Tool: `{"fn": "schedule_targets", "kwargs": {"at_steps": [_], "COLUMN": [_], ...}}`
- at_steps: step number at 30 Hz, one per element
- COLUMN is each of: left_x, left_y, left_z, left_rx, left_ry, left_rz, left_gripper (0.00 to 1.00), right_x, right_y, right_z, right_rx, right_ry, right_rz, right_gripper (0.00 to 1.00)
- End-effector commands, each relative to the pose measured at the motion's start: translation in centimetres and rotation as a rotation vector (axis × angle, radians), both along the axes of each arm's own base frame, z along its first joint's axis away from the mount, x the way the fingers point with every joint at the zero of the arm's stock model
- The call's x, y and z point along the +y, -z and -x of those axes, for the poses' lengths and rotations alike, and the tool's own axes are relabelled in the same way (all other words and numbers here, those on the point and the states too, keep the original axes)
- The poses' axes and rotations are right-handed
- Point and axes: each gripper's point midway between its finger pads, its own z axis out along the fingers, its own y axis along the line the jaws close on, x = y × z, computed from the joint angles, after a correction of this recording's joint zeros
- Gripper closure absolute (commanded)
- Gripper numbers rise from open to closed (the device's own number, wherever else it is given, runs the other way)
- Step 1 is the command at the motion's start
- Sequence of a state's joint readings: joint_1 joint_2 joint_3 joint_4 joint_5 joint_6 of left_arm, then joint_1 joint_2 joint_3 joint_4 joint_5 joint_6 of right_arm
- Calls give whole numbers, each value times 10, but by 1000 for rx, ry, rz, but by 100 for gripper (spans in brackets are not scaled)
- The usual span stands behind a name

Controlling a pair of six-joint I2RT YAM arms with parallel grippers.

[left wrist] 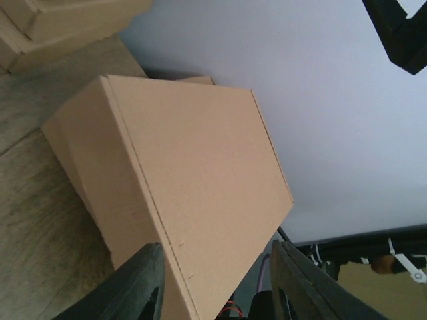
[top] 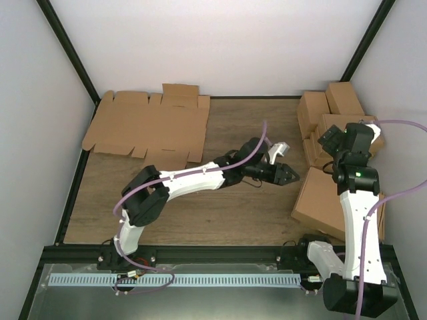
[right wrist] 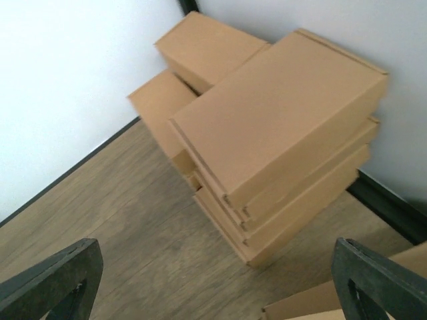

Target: Fold the paper box

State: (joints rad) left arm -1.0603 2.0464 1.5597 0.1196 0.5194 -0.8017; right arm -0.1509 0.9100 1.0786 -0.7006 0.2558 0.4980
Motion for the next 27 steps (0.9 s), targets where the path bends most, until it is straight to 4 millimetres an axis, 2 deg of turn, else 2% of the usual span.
{"fn": "schedule_targets", "kwargs": {"at_steps": [1, 3, 6, 8, 9, 12, 17, 19, 22, 25, 27], "left_x": [17, 20, 17, 13, 11, 2, -23, -34, -55, -73, -81], "left_y": [26, 36, 52, 62, 66, 78, 94, 92, 78, 66, 68], "left_z": [6, 16, 29, 35, 35, 35, 57, 68, 85, 93, 97], "left_rx": [27, 49, 89, 124, 135, 156, 207, 230, 239, 225, 227], "left_ry": [10, 31, 54, 67, 65, 61, 100, 121, 168, 199, 214], "left_rz": [-104, -118, -133, -129, -129, -130, -163, -144, -93, -61, -58], "left_gripper": [58, 65, 81, 93, 96, 96, 96, 96, 96, 96, 96], "right_x": [30, 38, 44, 47, 48, 51, 53, 54, 56, 57, 57], "right_y": [-29, -32, -36, -39, -41, -44, -46, -47, -48, -51, -52], "right_z": [-14, -17, -21, -24, -25, -27, -29, -30, -32, -32, -32], "right_rx": [-75, -79, -87, -94, -99, -107, -108, -107, -107, -108, -111], "right_ry": [-149, -173, -192, -205, -209, -221, -232, -240, -253, -273, -284], "right_rz": [-17, -16, -19, -23, -24, -26, -20, -18, -17, 9, 31], "right_gripper": [4, 4, 4, 4, 4, 4, 4, 4, 3, 3, 3]}}
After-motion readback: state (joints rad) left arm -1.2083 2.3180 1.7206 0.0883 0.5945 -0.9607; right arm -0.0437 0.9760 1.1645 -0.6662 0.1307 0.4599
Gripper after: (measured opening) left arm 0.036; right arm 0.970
